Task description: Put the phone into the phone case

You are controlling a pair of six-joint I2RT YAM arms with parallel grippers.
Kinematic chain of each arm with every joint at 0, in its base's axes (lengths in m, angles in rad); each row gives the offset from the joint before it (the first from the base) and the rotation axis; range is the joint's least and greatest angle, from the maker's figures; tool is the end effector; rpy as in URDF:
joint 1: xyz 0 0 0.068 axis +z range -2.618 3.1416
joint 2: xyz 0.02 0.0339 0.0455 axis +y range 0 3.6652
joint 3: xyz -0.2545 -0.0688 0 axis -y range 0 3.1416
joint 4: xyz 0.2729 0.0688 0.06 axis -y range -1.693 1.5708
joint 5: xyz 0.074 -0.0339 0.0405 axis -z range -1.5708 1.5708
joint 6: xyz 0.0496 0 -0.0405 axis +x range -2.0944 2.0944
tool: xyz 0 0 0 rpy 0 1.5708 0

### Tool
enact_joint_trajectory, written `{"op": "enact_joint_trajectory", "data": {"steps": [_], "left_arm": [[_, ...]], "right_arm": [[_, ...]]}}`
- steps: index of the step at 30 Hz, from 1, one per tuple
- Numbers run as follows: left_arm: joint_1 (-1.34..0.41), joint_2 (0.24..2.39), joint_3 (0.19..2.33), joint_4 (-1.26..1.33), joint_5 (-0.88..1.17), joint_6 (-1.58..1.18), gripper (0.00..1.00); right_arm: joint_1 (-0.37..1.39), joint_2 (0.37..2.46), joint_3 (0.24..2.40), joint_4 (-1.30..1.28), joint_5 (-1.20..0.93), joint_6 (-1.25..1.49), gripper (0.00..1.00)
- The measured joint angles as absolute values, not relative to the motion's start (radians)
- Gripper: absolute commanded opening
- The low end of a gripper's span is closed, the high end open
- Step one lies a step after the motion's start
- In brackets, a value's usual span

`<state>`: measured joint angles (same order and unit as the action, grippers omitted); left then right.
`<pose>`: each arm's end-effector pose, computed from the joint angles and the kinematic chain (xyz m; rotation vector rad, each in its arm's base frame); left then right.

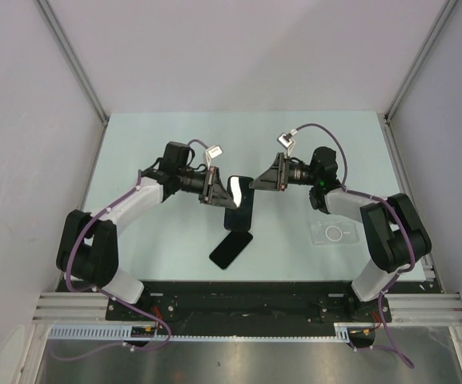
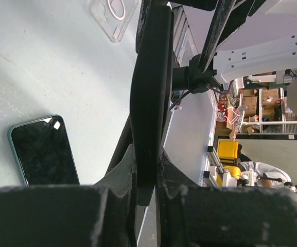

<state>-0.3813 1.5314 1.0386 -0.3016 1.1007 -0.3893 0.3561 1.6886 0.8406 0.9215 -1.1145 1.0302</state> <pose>0.3051 -0.1699 0.2227 0.5702 2.3115 -1.6680 0.3322 0.1711 0.2083 -0.4758 1.8348 1.8372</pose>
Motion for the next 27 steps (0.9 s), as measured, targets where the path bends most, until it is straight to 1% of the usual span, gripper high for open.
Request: {"op": "enact_joint_trajectory", "data": {"steps": [3,4,6,7,9,10,13,16,19,24,27], "left_arm": [[-0.388,1.531,1.041,-0.302,1.107,-0.372,0.0],[-0.39,1.531,1.042,-0.302,1.109,-0.366,0.0],[-0.393,1.531,1.042,-0.302,1.116,-0.364,0.0],[-0.393,1.531,1.042,-0.301,1.122,-0.364,0.0],[-0.393,1.531,1.042,-0.301,1.129,-0.366,0.02],[-0.393,1.531,1.042,-0.3,1.131,-0.367,0.12],[-0.393,1.531,1.042,-0.299,1.131,-0.368,0.33],[-0.4,1.528,1.042,-0.29,1.118,-0.389,0.39],[-0.401,1.515,1.041,-0.242,1.105,-0.429,0.4],[-0.397,1.478,1.04,-0.111,1.102,-0.499,0.36],[-0.39,1.472,1.04,-0.069,1.103,-0.523,0.2]], "right_arm": [[0.359,1.654,0.841,0.867,-1.11,0.984,0.35],[0.358,1.651,0.841,0.856,-1.107,0.976,0.23],[0.358,1.651,0.841,0.843,-1.103,0.968,0.09],[0.356,1.652,0.841,0.836,-1.105,0.969,0.0],[0.355,1.653,0.841,0.846,-1.111,0.973,0.0],[0.354,1.655,0.841,0.851,-1.114,0.975,0.0],[0.353,1.661,0.841,0.87,-1.121,0.991,0.0],[0.358,1.661,0.843,0.901,-1.134,1.01,0.0],[0.374,1.66,0.846,0.926,-1.144,1.028,0.0],[0.424,1.658,0.846,0.944,-1.169,1.052,0.0],[0.434,1.658,0.846,0.952,-1.171,1.064,0.0]]}}
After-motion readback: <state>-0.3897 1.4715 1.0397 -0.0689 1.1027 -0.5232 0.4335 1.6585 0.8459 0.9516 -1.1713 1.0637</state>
